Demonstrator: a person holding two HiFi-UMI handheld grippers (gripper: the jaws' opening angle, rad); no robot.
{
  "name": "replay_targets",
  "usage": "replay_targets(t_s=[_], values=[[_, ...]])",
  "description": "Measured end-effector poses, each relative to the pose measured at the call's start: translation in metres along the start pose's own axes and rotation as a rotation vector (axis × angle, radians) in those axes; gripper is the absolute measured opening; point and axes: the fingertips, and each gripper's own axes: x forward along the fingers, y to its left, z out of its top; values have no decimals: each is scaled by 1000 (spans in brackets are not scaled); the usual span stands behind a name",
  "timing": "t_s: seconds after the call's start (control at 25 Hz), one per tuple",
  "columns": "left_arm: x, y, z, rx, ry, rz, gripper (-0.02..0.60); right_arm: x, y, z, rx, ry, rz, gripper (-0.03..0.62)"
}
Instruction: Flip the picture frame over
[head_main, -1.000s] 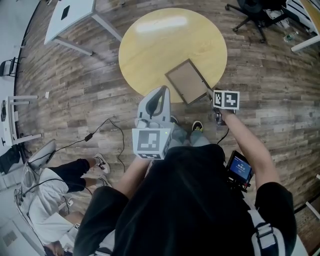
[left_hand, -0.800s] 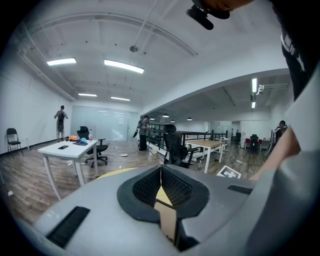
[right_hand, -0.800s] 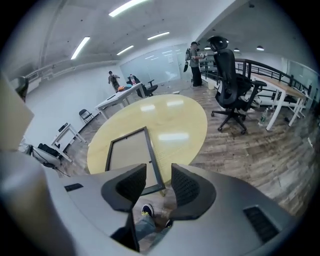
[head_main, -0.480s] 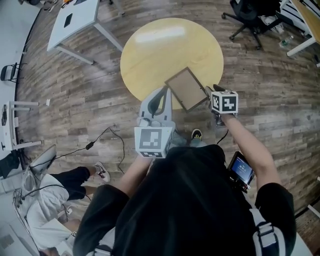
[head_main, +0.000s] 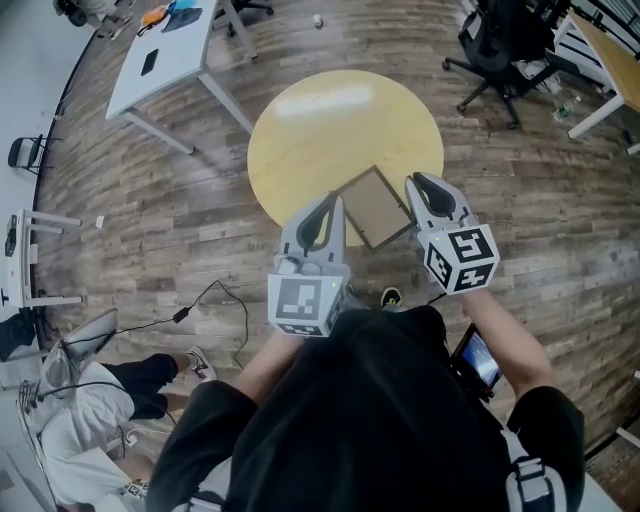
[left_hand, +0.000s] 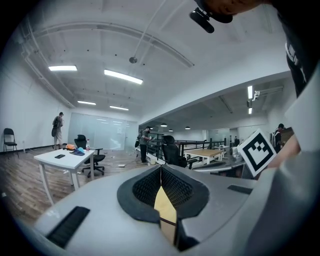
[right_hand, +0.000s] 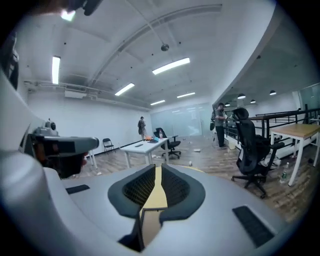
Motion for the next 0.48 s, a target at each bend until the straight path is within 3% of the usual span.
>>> replay_targets(t_s=[0.2,0.48], values=[[-9,1,15,-17,-23,-6,23,-21,35,45,-113,-126,66,31],[-2,-17,17,-26,-27,-42,23,-39,39,57,-168,-154,92,25]])
